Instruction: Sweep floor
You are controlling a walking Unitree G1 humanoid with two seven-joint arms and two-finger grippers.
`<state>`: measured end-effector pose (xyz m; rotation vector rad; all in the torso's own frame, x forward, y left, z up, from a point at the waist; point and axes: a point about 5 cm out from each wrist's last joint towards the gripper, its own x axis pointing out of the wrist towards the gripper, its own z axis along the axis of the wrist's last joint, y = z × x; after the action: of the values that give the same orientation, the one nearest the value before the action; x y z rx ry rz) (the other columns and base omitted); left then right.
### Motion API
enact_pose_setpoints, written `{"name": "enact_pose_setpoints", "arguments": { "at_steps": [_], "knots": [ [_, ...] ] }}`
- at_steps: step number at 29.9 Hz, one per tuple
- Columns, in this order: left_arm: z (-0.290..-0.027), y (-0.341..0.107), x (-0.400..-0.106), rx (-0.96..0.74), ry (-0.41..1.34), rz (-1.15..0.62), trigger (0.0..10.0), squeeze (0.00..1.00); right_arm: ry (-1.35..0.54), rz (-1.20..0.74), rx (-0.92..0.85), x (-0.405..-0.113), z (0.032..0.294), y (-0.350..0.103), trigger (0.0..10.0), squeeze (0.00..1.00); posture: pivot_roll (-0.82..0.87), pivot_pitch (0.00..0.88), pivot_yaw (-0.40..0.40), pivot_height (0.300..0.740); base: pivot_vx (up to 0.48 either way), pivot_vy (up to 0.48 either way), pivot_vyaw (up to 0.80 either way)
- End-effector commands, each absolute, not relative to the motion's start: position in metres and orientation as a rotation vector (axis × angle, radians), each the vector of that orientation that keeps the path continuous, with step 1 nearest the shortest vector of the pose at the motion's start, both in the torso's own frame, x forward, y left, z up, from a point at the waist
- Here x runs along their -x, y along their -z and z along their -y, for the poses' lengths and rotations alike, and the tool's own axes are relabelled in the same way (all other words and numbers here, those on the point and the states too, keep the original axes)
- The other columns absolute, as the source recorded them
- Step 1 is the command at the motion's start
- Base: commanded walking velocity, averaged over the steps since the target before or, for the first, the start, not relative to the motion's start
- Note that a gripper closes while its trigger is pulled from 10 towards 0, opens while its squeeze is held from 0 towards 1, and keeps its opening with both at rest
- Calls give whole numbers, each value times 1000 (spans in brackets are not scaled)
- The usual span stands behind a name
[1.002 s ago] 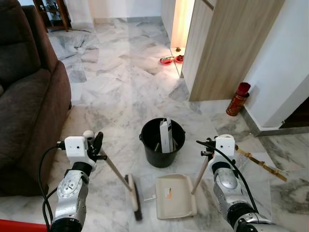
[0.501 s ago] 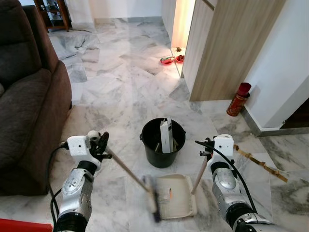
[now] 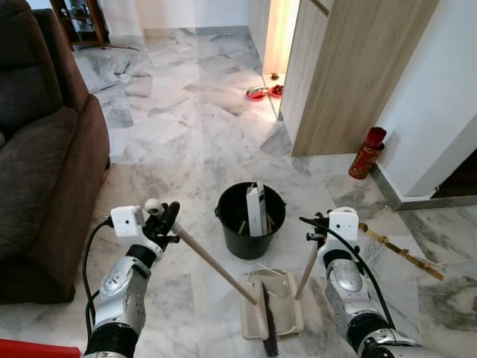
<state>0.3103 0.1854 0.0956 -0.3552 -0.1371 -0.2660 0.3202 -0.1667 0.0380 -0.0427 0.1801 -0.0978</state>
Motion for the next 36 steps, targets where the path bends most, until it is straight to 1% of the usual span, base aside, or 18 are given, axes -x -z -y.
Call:
{"name": "enact_pose_setpoints", "arguments": {
  "at_steps": [1, 6, 11, 16, 17, 24, 31, 36],
  "knots": [
    [-189, -109, -308, 336, 282, 191, 10000, 0, 81, -237, 30, -315, 159, -28, 10000, 0, -4, 25, 7, 740, 0, 0, 0],
    [-196, -122, -300, 312, 285, 230, 10000, 0, 97, -243, 6, -315, 160, -28, 10000, 0, 20, 22, 18, 740, 0, 0, 0],
    [-204, -147, -286, 232, 273, 287, 10000, 0, 98, -260, -3, -314, 164, -26, 10000, 0, 42, 25, 33, 740, 0, 0, 0],
    [-213, -164, -278, 201, 248, 331, 10000, 0, 99, -266, -8, -313, 163, -24, 10000, 0, 58, 36, 41, 740, 0, 0, 0],
    [-214, -167, -276, 179, 265, 324, 10000, 0, 92, -271, -13, -312, 162, -23, 10000, 0, 60, 39, 43, 740, 0, 0, 0],
    [-208, -161, -277, 95, 325, 264, 10000, 0, 44, -273, -67, -312, 155, -23, 10000, 0, 57, 44, 48, 740, 0, 0, 0],
    [-198, -150, -277, 105, 363, 205, 10000, 0, 30, -258, -85, -316, 155, -27, 10000, 0, 37, 54, 41, 740, 0, 0, 0],
    [-190, -144, -277, 108, 388, 181, 10000, 0, 9, -250, -133, -319, 159, -30, 10000, 0, 21, 60, 35, 740, 0, 0, 0]
  ]
}}
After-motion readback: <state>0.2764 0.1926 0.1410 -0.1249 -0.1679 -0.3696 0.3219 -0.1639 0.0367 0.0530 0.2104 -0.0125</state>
